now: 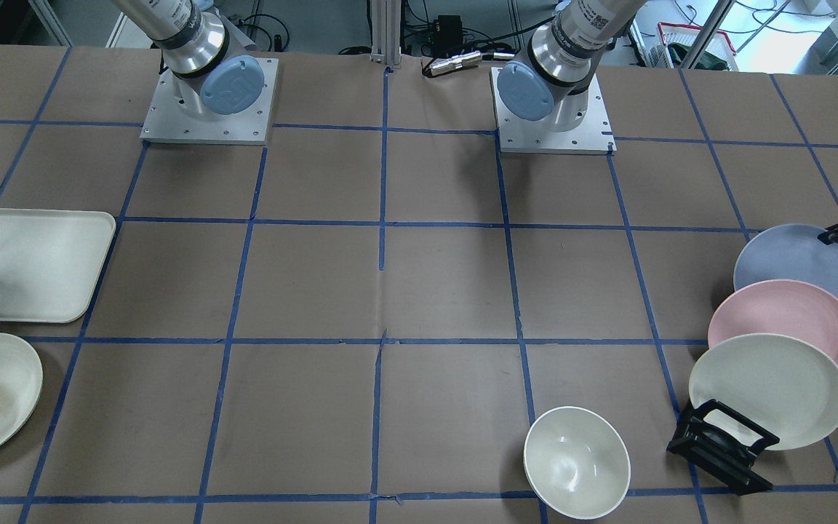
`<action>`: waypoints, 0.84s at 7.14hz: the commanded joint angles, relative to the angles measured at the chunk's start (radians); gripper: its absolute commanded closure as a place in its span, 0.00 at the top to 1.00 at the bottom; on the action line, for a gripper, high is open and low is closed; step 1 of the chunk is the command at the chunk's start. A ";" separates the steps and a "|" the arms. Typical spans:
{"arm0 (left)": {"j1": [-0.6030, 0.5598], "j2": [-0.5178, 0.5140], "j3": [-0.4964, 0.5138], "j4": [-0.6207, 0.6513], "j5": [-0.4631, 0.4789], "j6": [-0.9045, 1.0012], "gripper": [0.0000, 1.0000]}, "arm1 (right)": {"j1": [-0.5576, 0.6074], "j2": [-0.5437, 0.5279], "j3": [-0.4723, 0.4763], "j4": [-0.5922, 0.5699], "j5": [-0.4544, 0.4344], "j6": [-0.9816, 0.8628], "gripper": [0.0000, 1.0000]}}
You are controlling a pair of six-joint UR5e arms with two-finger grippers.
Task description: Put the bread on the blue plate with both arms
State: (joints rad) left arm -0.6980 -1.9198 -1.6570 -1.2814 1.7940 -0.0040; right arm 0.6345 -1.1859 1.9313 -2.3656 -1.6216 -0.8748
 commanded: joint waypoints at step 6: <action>0.020 0.108 0.113 -0.235 0.066 0.036 0.00 | 0.016 -0.046 -0.018 0.098 -0.004 0.028 0.00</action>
State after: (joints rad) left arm -0.6851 -1.8457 -1.5947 -1.4177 1.8117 0.0281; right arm 0.6428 -1.2009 1.9216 -2.3074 -1.6291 -0.8485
